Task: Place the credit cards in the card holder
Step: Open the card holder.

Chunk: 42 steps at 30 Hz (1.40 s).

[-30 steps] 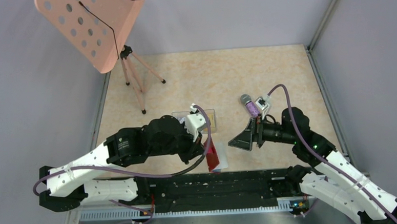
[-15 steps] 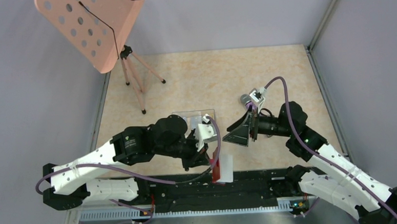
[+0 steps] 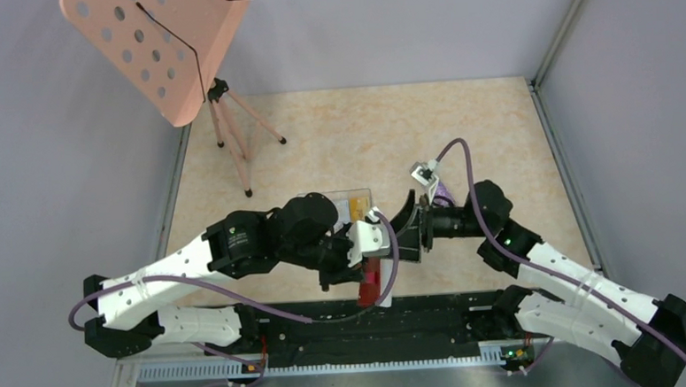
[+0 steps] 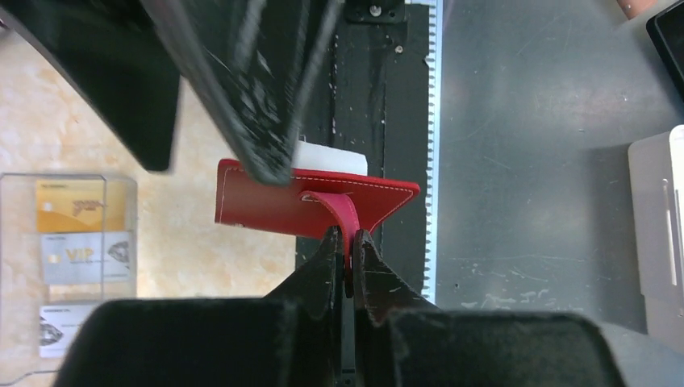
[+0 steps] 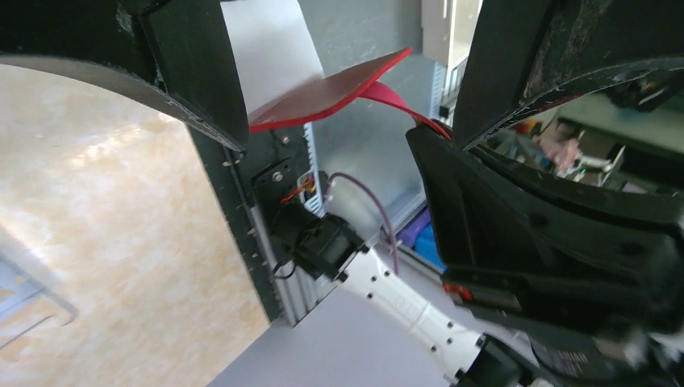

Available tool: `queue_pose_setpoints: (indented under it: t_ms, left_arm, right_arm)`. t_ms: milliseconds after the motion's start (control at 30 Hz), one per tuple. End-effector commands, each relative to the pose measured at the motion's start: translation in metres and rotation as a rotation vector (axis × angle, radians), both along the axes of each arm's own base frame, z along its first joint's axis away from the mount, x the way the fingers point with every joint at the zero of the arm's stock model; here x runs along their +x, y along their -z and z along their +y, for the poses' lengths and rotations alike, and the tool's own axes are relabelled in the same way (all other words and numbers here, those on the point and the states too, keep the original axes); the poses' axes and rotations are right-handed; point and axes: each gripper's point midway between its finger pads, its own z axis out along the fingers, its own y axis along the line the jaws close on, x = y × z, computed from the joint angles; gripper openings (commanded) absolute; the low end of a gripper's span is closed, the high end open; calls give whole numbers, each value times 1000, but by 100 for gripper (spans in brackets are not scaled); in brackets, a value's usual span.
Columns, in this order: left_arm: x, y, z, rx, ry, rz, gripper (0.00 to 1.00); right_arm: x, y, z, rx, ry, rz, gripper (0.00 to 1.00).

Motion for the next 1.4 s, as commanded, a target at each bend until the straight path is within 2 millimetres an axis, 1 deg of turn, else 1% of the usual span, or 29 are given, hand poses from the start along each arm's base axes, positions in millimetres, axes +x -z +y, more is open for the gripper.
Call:
queue_pose_setpoints:
  t_ms: [0,33,100,167,267,400,467,533,600,667,733,867,1033,1133,1200,1300,1367]
  left_arm:
    - [1,-34,-6,-121,68,-89,0]
    - [0,-34,-5,-125,76,-92,0]
    - [3,-33,-3,-119,61,-104,0]
    - [7,-35,1,-119,34,-116,0]
    - [9,-38,7,-123,5,-129,0]
    - [12,-39,15,-121,-23,-142,0]
    - [11,-36,19,-105,-5,-150,0]
    - [8,-29,22,-77,28,-158,0]
    - [5,-24,23,-53,72,-164,0]
    - [2,-20,24,-37,127,-180,0]
    - [0,-22,21,-44,171,-194,0]
    - [-3,-28,17,-63,245,-229,0]
    - [-2,-32,15,-63,264,-244,0]
    - [-4,-33,13,-67,269,-236,0]
    - [-3,-33,12,-74,262,-236,0]
    - [1,-35,13,-82,233,-248,0]
    - [4,-37,15,-86,205,-262,0]
  right_arm:
    - [-29,-5,17,61,-132,-49,94]
    - [-34,-1,21,53,-152,-43,93]
    - [-42,4,26,40,-185,-34,88]
    - [-48,7,26,37,-197,-24,83]
    - [-52,6,21,47,-187,-19,78]
    - [-53,2,12,25,-150,-24,73]
    - [-51,2,7,-1,-118,-23,74]
    - [-49,-5,3,2,-83,-43,77]
    - [-46,-14,0,13,-51,-74,84]
    - [-43,-20,0,15,-40,-100,87]
    - [-40,-22,4,10,-47,-117,88]
    - [-37,-25,15,20,-82,-137,89]
    - [-32,-29,27,55,-106,-143,89]
    - [-33,-34,31,84,-127,-145,89]
    - [-36,-34,33,101,-152,-131,89]
    - [-44,-24,34,82,-194,-102,87]
    - [-52,-19,30,72,-214,-86,84]
